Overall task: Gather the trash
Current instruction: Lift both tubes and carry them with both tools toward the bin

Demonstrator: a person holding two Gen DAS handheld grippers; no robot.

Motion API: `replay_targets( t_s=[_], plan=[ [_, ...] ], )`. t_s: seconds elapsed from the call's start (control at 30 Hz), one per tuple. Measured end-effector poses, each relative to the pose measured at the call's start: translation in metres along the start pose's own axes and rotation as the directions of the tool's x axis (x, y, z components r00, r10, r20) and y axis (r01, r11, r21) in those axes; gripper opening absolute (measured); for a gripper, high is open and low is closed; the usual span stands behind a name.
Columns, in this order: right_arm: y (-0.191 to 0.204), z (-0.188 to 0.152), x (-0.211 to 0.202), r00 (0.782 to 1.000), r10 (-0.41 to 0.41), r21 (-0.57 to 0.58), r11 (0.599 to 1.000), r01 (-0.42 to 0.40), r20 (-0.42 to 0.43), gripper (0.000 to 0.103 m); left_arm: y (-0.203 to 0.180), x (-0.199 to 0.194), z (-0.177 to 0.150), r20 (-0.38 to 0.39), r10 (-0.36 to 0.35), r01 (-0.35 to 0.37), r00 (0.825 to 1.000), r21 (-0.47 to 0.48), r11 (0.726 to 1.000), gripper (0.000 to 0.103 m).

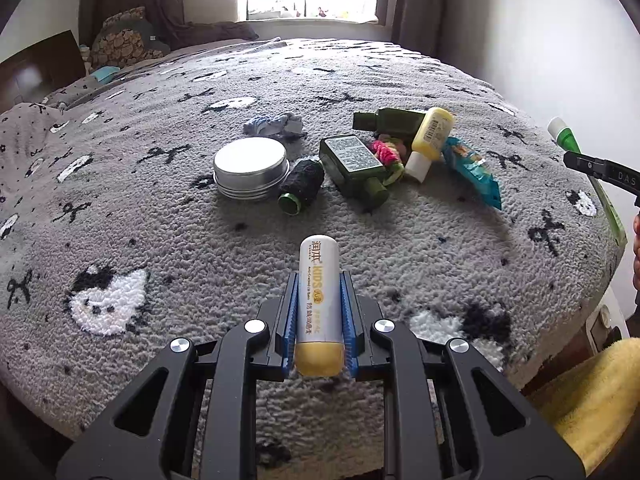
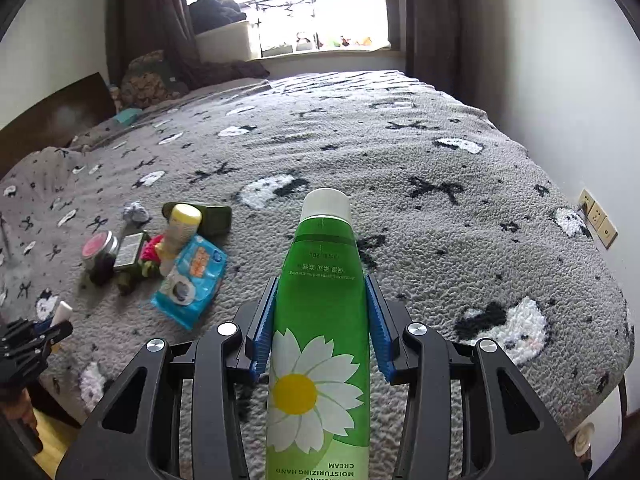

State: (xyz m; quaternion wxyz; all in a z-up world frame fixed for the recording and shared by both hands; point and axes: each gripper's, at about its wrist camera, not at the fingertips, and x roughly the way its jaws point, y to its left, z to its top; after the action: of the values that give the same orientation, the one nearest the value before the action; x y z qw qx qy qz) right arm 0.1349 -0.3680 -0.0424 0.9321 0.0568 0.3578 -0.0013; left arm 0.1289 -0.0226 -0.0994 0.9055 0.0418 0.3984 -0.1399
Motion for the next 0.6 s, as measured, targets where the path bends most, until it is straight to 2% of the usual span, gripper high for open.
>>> replay_targets(
  t_s=[0.23, 0.6],
  plan=[
    [0.046, -0.021, -0.051, 0.995, 0.084, -0.105, 0.991, -0.078, 0.054, 0.043, -0.015, -0.034, -0.019, 0.045, -0.022, 0.021, 0.999, 0.017, 1.000, 0.018],
    [0.089, -0.082, -0.100, 0.972, 0.233, -0.152, 0.962, -0.228, 0.020, 0.043, -0.035, -0.084, -0.062, 0.079, -0.089, 0.085, 0.993, 0.048, 0.995, 0.018]
  ],
)
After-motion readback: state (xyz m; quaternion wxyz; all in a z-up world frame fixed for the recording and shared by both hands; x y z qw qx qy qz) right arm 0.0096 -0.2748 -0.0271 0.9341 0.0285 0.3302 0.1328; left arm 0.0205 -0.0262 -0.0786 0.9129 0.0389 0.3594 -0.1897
